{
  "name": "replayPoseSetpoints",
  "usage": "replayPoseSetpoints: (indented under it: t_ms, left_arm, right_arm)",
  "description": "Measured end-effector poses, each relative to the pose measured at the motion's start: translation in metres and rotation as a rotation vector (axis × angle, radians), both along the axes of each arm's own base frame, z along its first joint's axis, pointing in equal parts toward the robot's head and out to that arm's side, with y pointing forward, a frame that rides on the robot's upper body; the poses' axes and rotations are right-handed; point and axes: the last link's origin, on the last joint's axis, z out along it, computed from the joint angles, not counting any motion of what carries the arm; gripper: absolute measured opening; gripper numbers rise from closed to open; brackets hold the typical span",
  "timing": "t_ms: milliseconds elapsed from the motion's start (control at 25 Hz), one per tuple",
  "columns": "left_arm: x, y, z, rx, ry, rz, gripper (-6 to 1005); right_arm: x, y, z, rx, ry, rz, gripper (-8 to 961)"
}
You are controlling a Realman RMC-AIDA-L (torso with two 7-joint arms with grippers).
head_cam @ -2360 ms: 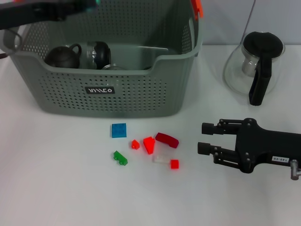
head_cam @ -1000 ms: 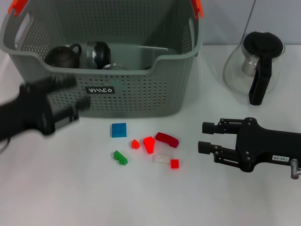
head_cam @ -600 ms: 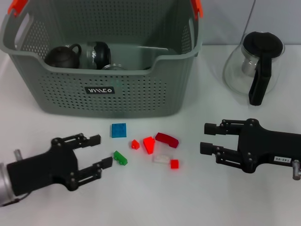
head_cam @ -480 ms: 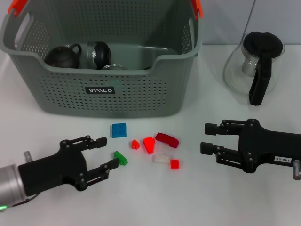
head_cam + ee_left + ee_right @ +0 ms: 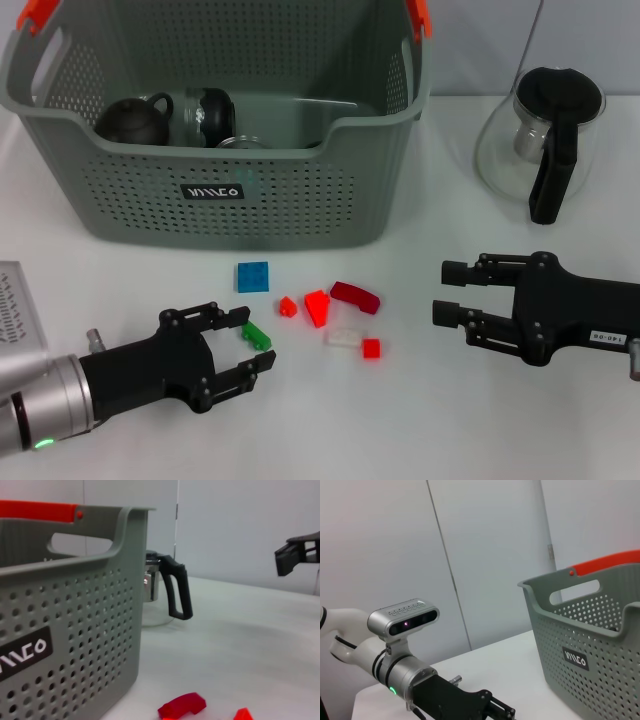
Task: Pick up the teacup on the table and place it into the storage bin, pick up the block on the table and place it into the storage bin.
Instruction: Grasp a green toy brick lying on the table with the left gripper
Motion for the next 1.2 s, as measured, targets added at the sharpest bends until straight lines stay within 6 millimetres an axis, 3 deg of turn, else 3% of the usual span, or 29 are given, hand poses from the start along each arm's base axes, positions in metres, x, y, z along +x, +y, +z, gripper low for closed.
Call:
replayPoseSetpoints:
  t_ms: [360, 640, 1200]
  left_arm:
    - [-0.005, 0.009, -0.011, 0.012, 0.043, 0.053, 680]
    - [-0.003, 0.007, -0.014, 0.033, 0.061, -0.006, 723]
    - [-0.002, 0.016, -0.026, 0.084, 0.105, -0.023, 726]
  right_arm:
    - [0.001, 0.001, 0.002, 0.01, 0.002, -0.005, 524]
    - [0.001, 0.001, 0.002, 0.01, 0.004, -0.007, 523]
    - [0.002, 0.001, 0.002, 0.011, 0.003, -0.007, 523]
